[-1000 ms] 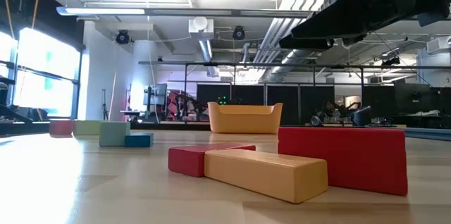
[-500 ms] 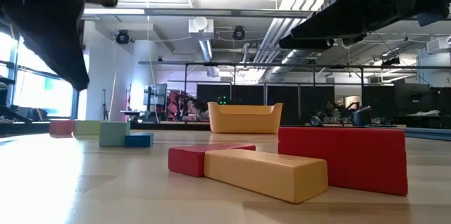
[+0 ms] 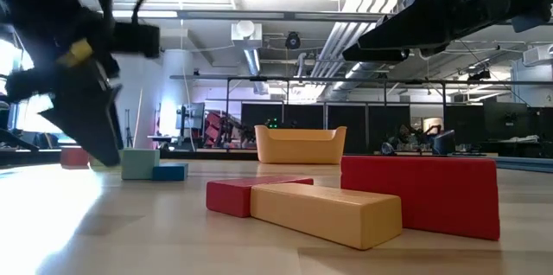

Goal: Sort blocks by size
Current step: Put the light blue square block into the orange bin

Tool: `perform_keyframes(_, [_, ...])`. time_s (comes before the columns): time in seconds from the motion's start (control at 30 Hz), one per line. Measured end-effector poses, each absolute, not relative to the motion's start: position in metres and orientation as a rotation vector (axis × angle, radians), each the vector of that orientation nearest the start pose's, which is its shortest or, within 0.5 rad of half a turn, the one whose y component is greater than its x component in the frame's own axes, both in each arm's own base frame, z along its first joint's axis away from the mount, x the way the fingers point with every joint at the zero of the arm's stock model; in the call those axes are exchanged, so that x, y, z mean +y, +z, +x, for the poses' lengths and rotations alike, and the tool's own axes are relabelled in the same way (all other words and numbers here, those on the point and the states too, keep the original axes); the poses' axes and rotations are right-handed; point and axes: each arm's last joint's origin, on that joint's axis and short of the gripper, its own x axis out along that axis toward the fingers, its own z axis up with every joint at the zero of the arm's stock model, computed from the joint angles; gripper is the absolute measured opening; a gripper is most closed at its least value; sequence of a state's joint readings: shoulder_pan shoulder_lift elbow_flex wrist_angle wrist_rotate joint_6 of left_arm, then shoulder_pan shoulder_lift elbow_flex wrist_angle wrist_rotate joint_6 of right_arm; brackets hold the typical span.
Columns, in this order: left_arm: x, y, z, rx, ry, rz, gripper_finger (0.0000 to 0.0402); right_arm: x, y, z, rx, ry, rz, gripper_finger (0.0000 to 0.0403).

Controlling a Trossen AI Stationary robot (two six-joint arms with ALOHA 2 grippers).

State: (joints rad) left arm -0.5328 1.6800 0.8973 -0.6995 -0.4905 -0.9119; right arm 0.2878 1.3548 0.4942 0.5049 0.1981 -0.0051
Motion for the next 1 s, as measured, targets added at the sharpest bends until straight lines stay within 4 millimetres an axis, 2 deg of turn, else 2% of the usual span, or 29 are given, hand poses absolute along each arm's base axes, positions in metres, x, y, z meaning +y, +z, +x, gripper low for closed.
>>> perform_keyframes(0.13, [-0.116,0.124,0.242,1.078,0.471,-0.094,0.0266,0.068,0.181,0.250,0.345,0.091,-0.093,0.0227])
perform_keyframes(0.33, [-0.106,0.111,0.245,0.977,0.410,-0.162,0.0252,0.068,0.181,0.250,0.345,0.090,-0.093,0.0227])
perform_keyframes(0.47, [-0.104,0.110,0.247,0.980,0.375,-0.170,0.0210,0.068,0.181,0.250,0.345,0.090,-0.089,0.0227])
perform_keyframes(0.63, [-0.106,0.113,0.250,0.999,0.362,-0.185,0.0123,0.068,0.181,0.250,0.345,0.089,-0.086,0.0227])
perform_keyframes(0.7, [-0.108,0.118,0.253,1.042,0.356,-0.186,0.0097,0.068,0.181,0.250,0.345,0.089,-0.086,0.0227])
perform_keyframes(0.8, [-0.112,0.135,0.258,1.172,0.338,-0.184,0.0097,0.068,0.181,0.250,0.345,0.089,-0.086,0.0227])
perform_keyframes(0.93, [-0.127,0.176,0.269,1.294,0.292,-0.219,0.0097,0.068,0.181,0.250,0.345,0.089,-0.086,0.0227])
perform_keyframes(1.0, [-0.134,0.195,0.268,1.378,0.296,-0.246,0.0097,0.068,0.181,0.250,0.349,0.090,-0.087,0.0227])
